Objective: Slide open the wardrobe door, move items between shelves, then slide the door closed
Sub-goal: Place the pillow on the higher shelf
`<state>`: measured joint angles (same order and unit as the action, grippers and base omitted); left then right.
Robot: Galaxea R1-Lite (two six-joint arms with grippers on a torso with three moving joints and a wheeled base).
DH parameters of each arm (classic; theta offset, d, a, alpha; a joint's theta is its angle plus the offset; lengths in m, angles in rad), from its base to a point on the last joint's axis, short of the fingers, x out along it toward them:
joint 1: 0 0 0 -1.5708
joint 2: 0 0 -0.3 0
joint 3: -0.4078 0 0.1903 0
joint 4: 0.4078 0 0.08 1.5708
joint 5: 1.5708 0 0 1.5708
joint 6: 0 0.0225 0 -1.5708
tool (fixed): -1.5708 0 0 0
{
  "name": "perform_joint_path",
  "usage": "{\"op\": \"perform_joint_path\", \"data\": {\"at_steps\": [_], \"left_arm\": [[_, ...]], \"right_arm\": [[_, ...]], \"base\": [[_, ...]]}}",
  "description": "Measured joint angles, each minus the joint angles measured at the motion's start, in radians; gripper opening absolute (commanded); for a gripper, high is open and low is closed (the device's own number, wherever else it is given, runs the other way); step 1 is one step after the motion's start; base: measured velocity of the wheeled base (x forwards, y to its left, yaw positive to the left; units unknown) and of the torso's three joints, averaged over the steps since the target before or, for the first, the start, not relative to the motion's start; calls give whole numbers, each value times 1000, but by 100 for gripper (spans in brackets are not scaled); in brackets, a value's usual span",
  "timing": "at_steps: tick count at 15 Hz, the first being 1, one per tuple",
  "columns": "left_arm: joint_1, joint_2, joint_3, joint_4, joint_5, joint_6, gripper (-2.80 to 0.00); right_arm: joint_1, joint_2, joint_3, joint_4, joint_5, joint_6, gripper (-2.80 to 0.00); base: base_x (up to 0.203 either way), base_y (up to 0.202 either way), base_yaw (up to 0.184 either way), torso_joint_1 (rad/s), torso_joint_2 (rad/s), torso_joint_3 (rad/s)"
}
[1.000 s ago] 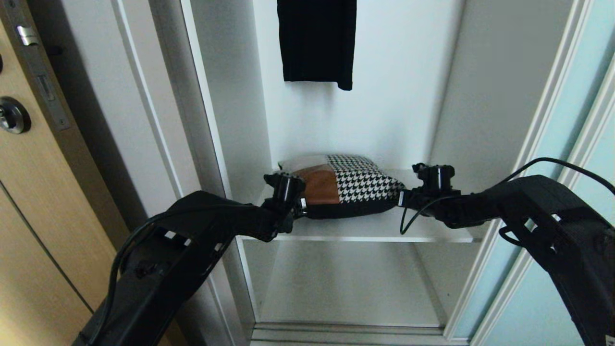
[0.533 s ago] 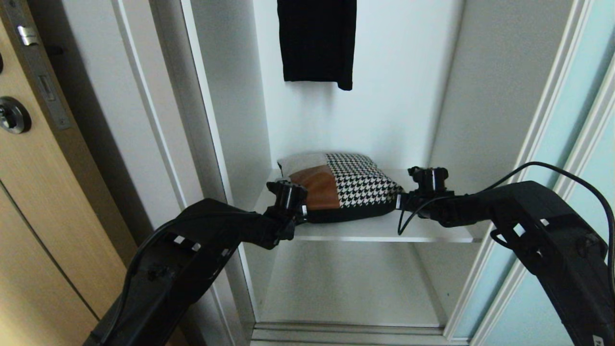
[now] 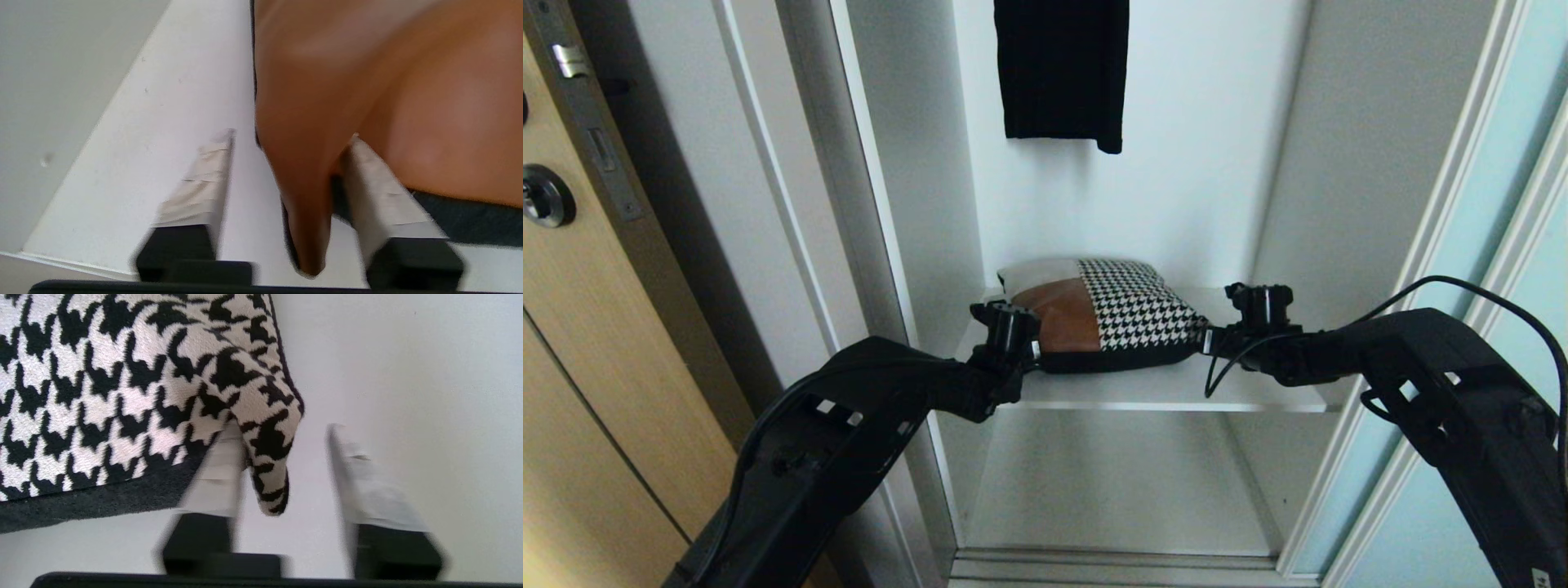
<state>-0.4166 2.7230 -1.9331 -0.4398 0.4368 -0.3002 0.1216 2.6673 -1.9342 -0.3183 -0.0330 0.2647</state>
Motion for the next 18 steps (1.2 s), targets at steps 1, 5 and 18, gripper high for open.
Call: {"op": "perform_joint_path", "data": {"at_steps": [1, 5, 18], "left_arm": [[0, -6, 13, -6, 3, -2, 0], [-6, -77, 117, -48, -13, 0, 0], [-136, -639, 707, -132, 10, 11, -280]], "right_arm": [[1, -9, 17, -1, 1, 1, 0], [4, -101, 183, -52, 49, 4, 0], [21, -639, 935, -289, 116, 6, 0]], "base": [[0, 0, 0, 0, 0, 0], [0, 0, 0, 0, 0, 0], [0, 0, 0, 0, 0, 0]]}}
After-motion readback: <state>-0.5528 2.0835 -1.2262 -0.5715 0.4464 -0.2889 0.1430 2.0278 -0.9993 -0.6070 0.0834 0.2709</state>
